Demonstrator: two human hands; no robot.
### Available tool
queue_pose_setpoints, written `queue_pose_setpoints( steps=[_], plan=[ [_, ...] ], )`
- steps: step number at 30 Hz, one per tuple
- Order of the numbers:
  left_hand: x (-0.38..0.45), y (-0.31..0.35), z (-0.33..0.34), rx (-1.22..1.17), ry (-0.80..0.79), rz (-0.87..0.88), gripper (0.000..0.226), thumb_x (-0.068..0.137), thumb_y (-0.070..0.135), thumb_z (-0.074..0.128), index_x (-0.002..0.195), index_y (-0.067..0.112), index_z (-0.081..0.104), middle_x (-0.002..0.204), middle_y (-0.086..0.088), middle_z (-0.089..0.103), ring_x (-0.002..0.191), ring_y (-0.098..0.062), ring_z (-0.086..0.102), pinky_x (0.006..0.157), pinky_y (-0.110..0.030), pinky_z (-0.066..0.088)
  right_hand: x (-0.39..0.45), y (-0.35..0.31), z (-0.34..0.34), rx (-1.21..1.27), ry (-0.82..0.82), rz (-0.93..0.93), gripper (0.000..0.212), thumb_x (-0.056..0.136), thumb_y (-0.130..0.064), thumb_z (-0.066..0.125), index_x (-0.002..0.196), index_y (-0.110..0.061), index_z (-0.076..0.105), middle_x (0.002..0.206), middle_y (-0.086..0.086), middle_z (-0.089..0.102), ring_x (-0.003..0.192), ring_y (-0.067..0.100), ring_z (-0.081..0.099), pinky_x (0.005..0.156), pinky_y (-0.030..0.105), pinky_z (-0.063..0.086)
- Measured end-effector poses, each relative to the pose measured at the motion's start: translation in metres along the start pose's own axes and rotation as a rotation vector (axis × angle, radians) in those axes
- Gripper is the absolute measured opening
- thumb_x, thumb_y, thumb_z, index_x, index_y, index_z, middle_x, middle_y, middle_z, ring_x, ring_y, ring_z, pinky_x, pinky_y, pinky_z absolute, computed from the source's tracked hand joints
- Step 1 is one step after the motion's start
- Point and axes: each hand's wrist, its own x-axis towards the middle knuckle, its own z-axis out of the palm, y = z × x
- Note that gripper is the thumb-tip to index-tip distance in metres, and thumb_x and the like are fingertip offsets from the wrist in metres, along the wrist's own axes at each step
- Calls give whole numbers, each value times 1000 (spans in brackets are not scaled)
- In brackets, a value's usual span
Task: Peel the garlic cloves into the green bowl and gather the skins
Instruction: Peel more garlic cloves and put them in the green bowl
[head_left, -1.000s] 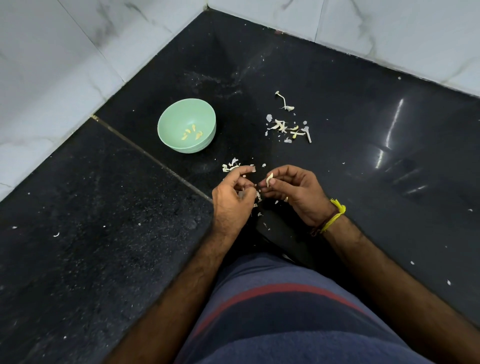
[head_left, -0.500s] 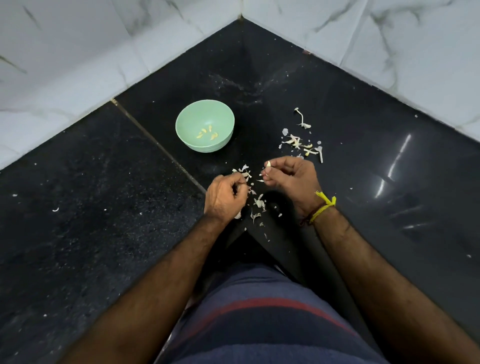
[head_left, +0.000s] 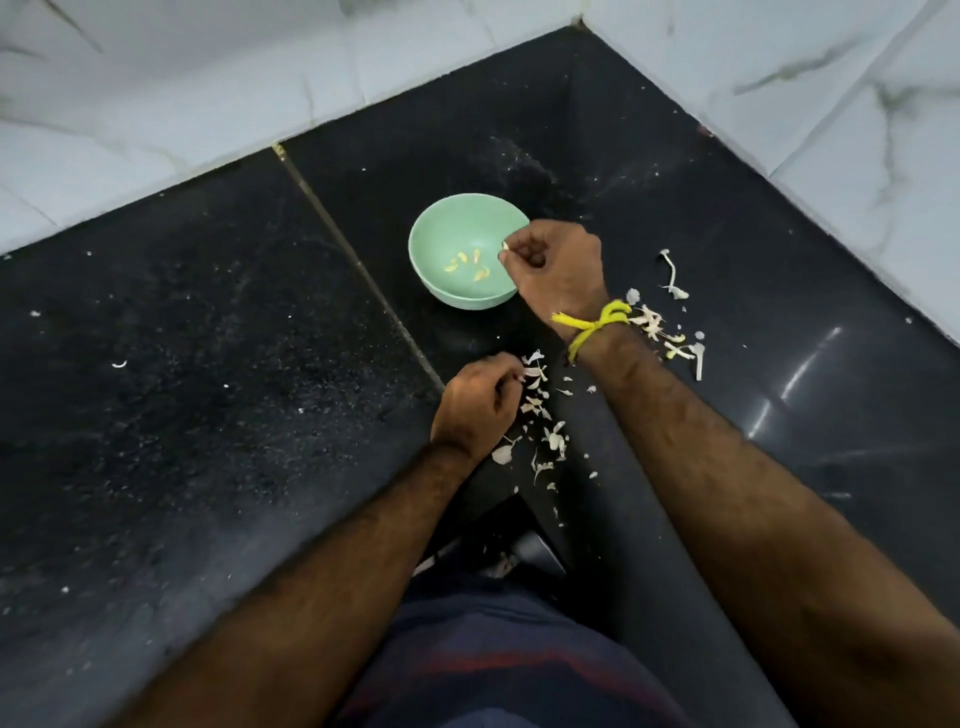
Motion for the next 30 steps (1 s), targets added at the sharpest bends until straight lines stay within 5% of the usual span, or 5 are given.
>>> queue_pose_setpoints(
  steps=[4,9,19,23,30],
  plan=[
    [1,-5,2,-29,1,8,22,90,24,47,92,11,64,82,-6,68,81,-26,65,72,-44,54,25,1,19,-80,-88,-41,22,82,-12,74,103,-8,75,90,7,75,80,12,69,85,30,57],
    [0,-4,2,-55,3,-28,19,96,24,43,98,13,58,88,-7,69,82,-25,64,71,-46,54,25,12,10,-33,74,21,20,85,-8,66,102,-12,77,95,2,76,84,7,68,84,10,50],
    [-1,-2,3,-27,5,-65,28,95,44,63,99,17,55,77,3,63,71,-18,61,67,-39,54,-65,64,-35,76,231,272,17,87,-12,67,101,-8,75,88,4,75,81,11,70,80,24,57],
    [-1,0,5,44,35,-19,29,98,45,53,89,18,57,75,2,62,71,-21,60,67,-44,54,-100,86,-62,23,331,412,15,88,-13,68,101,-9,76,87,2,74,79,11,66,74,8,44],
    [2,21,25,127,124,118,22,85,27,79,76,15,63,77,1,60,76,-20,55,79,-36,48,-116,111,-94,-19,377,455,12,87,-20,70,94,-12,77,86,2,75,83,18,69,82,29,55]
  ],
)
